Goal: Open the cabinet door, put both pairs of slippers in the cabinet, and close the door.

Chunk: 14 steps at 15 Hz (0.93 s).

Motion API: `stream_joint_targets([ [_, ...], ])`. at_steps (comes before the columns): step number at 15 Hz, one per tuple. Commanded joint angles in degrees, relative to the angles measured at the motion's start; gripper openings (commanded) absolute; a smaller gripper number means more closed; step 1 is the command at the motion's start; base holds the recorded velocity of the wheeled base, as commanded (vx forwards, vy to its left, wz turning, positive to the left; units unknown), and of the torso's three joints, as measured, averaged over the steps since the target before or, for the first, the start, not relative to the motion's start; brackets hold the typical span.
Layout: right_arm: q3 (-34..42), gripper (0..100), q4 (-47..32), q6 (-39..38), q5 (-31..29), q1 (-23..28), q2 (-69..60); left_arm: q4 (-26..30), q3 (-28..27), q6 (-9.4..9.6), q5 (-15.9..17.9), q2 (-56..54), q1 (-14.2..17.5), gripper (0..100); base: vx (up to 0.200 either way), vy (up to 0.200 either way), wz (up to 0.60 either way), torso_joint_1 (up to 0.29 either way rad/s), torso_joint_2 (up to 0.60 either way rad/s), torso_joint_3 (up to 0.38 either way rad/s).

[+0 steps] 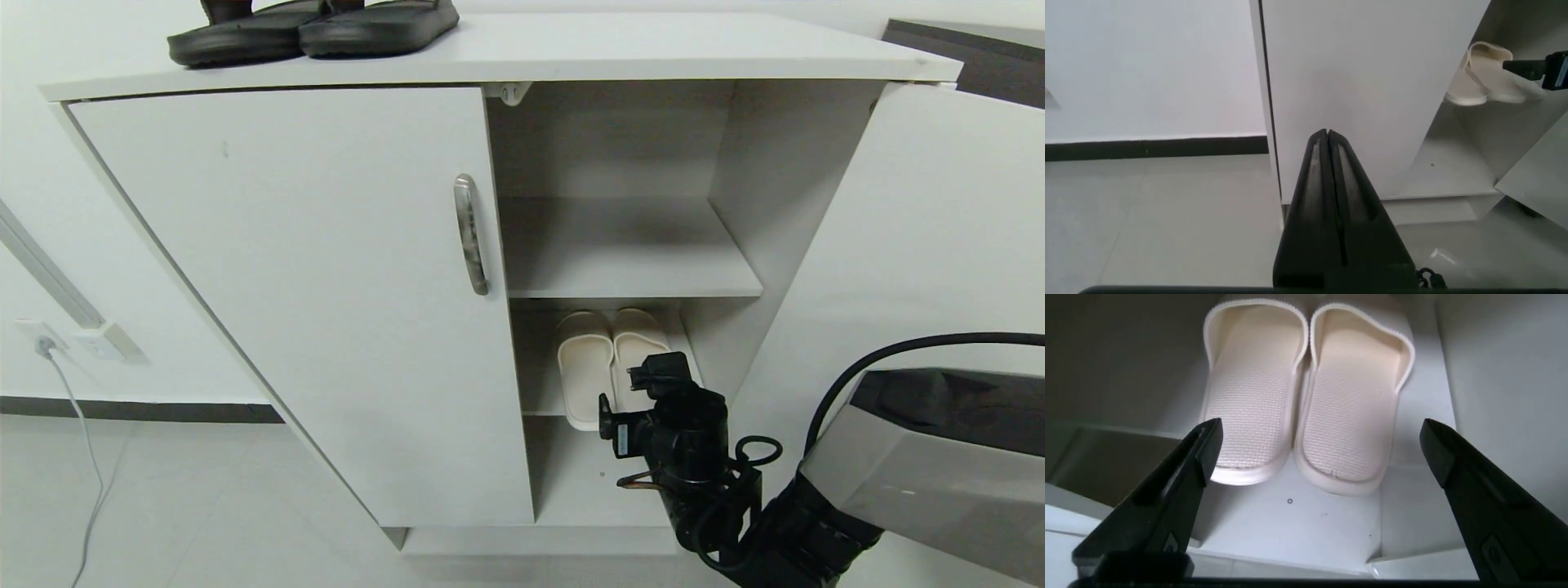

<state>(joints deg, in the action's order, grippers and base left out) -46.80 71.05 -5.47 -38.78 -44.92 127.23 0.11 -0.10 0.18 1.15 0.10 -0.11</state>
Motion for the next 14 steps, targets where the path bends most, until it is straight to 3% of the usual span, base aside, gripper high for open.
stream_joint_targets([
  [1,-0.05,100,0.06,0.02,0.02,-0.08,0.21,-0.02,0.01,-0.01,0.0,0.08,0.02,0,-0.2,0.0,0.0,-0.002,0.0,-0.002],
  [5,0.04,100,0.14,0.02,0.02,-0.08,0.21,-0.02,0.01,-0.01,0.0,-0.01,0.02,0,-0.2,0.0,0.0,-0.002,0.0,0.004],
  [14,0.39,100,0.41,0.02,-0.42,-0.25,0.12,-0.02,0.01,-0.01,0.0,0.08,0.02,0,0.0,0.0,0.0,0.0,0.0,0.0],
])
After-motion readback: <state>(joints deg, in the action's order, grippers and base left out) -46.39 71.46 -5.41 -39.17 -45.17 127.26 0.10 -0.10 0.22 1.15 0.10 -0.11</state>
